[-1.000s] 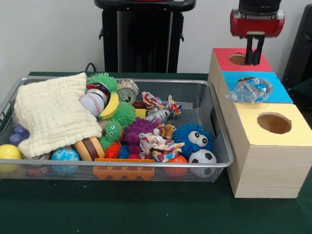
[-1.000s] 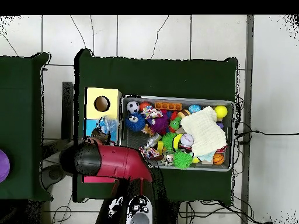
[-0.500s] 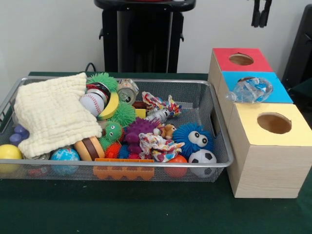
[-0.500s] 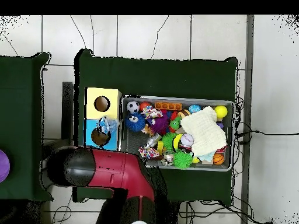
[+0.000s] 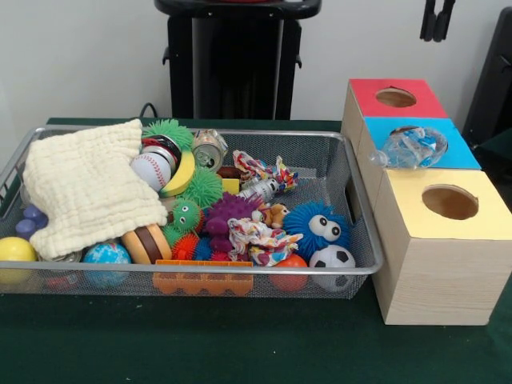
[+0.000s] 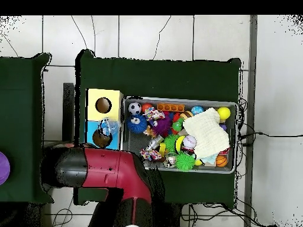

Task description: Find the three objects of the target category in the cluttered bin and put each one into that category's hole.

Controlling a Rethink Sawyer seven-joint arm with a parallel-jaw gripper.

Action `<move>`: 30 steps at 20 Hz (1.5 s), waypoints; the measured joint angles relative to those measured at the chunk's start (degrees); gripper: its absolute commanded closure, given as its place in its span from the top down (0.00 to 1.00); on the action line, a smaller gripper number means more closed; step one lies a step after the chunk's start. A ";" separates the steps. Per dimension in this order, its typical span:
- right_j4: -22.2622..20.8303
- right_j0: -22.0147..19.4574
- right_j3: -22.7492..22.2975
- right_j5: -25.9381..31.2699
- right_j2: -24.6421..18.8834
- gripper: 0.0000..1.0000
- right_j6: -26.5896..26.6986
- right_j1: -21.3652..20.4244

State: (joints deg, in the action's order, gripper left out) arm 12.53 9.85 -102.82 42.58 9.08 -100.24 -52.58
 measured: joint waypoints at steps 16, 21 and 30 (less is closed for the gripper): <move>-3.16 -2.15 15.43 -4.66 1.40 0.00 0.00 16.01; -3.26 -2.62 18.43 -8.16 1.58 0.00 0.00 20.12; -3.29 -1.85 19.83 -11.39 2.80 0.00 0.00 23.12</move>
State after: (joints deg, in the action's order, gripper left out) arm 9.24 8.00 -82.99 31.19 11.88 -100.24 -29.45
